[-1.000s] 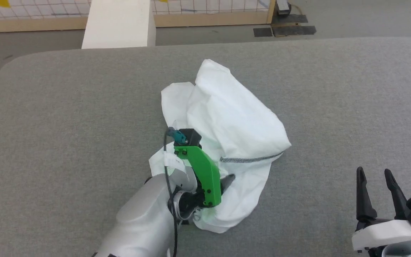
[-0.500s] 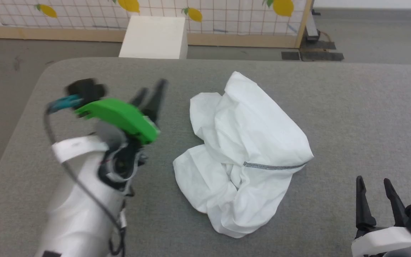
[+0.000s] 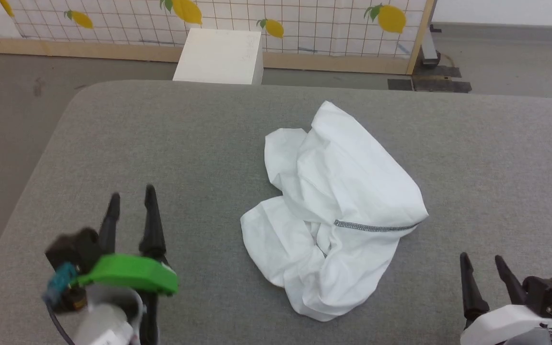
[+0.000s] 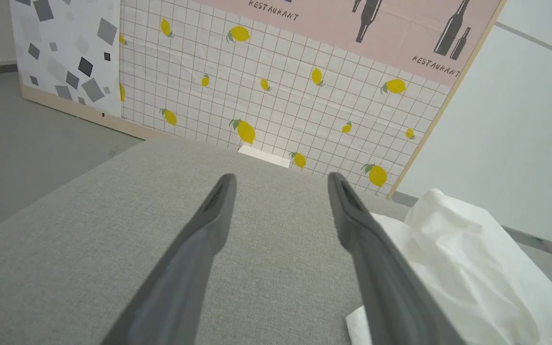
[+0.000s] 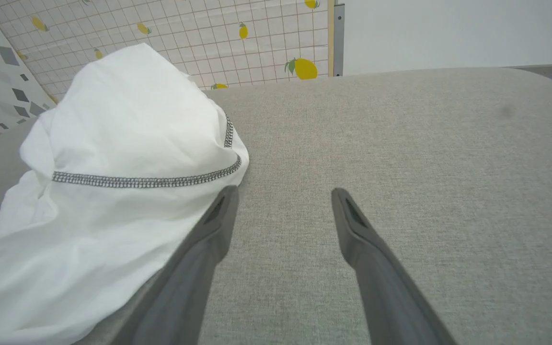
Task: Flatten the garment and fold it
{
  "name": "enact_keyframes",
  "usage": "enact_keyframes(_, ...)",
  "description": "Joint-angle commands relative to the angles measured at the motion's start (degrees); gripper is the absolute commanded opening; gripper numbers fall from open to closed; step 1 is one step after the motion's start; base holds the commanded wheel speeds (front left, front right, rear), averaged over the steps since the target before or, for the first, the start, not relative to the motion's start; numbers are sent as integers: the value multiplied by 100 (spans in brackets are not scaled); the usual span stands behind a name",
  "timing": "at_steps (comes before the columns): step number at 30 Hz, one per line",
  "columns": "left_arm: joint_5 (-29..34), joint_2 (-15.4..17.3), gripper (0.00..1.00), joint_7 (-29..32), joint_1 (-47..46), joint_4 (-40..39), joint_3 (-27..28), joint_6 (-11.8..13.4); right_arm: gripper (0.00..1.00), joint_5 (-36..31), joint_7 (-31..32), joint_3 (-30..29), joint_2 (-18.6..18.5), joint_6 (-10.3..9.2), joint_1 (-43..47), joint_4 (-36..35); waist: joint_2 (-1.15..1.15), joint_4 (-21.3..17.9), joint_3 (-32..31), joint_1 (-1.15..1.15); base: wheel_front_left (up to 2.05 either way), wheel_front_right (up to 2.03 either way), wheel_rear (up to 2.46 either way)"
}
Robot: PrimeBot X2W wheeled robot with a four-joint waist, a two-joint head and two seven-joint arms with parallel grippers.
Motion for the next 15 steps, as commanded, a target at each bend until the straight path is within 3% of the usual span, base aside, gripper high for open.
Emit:
enact_keyframes(1, 148, -143, 100, -22, 248, -56, 96, -26, 100, 60, 133, 38, 2, -9, -64, 19, 0, 0, 32, 0, 0, 0, 0)
enact_keyframes(5, 388, -485, 100, -23, 615, -151, 454, -178, 100, 75, 898, 198, 2, -9, -271, 33, 0, -11, 113, 0, 0, 0, 0)
enact_keyframes(7, 636, -741, 100, -23, 685, -274, 792, -429, 100, -27, 2394, 814, 2, -9, -947, 130, 0, 96, 286, 0, 0, 0, 0)
enact_keyframes(10, 713, -843, 100, -23, 619, -327, 917, -551, 100, -344, 3384, 1123, 2, -9, -1287, 361, 0, 243, 420, 0, 0, 0, 0)
enact_keyframes(15, 781, -910, 100, -23, 498, -393, 999, -700, 100, -722, 4081, 1215, 2, -9, -1611, 501, 0, 463, 648, 0, 0, 0, 0)
